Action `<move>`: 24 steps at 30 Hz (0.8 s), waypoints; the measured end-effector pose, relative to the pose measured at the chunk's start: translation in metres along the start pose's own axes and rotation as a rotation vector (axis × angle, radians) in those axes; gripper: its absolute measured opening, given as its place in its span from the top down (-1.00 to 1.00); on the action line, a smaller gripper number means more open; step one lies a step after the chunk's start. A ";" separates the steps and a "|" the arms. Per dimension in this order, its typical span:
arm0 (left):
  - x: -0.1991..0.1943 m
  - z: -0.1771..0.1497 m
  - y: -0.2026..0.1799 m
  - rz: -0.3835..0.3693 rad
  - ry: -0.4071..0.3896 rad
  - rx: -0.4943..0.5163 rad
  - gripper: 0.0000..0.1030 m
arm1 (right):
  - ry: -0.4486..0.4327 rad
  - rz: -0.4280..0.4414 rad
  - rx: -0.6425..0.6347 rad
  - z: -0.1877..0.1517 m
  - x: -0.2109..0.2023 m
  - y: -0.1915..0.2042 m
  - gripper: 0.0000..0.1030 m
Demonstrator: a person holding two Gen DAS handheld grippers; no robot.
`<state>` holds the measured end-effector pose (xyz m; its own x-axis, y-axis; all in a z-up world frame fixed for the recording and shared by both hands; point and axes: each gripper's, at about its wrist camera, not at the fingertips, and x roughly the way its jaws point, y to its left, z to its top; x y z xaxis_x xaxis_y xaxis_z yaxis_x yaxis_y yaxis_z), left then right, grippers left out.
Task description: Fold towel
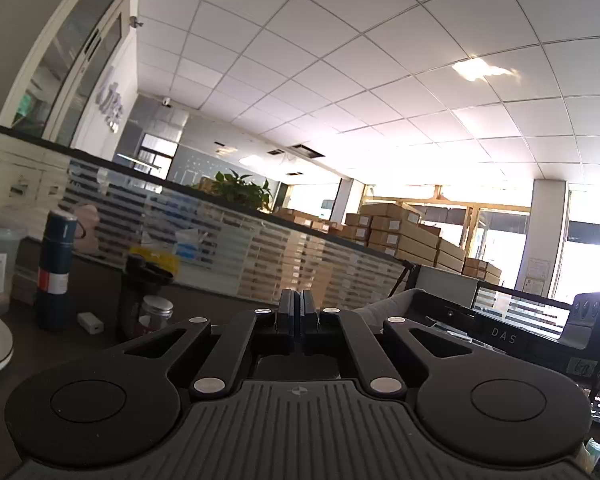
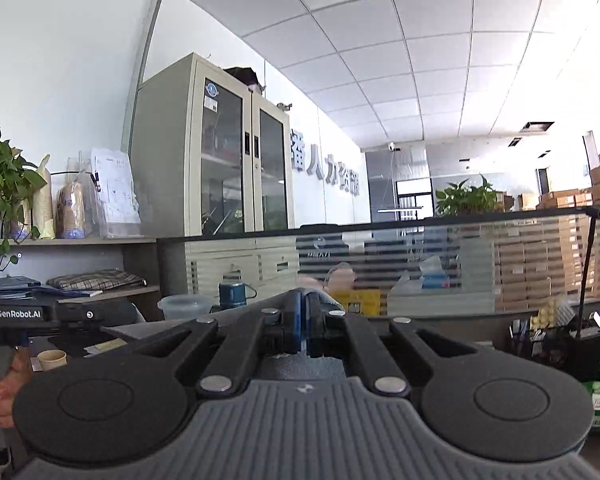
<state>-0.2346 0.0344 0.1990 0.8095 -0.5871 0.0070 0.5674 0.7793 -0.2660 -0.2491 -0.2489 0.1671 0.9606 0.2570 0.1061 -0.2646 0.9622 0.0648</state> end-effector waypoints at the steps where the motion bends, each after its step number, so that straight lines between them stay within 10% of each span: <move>1: 0.003 0.000 0.000 0.000 0.005 0.000 0.93 | 0.000 -0.003 0.000 0.001 0.001 -0.001 0.95; 11: 0.077 -0.008 0.013 0.017 0.117 -0.031 0.93 | 0.084 -0.090 0.032 -0.028 0.031 -0.030 0.95; 24: 0.181 -0.014 0.013 -0.183 0.195 -0.090 0.93 | -0.044 -0.273 -0.074 0.005 -0.014 -0.046 0.95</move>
<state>-0.0830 -0.0653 0.1831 0.6454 -0.7543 -0.1206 0.6788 0.6387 -0.3622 -0.2504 -0.2970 0.1676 0.9904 -0.0152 0.1377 0.0119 0.9996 0.0245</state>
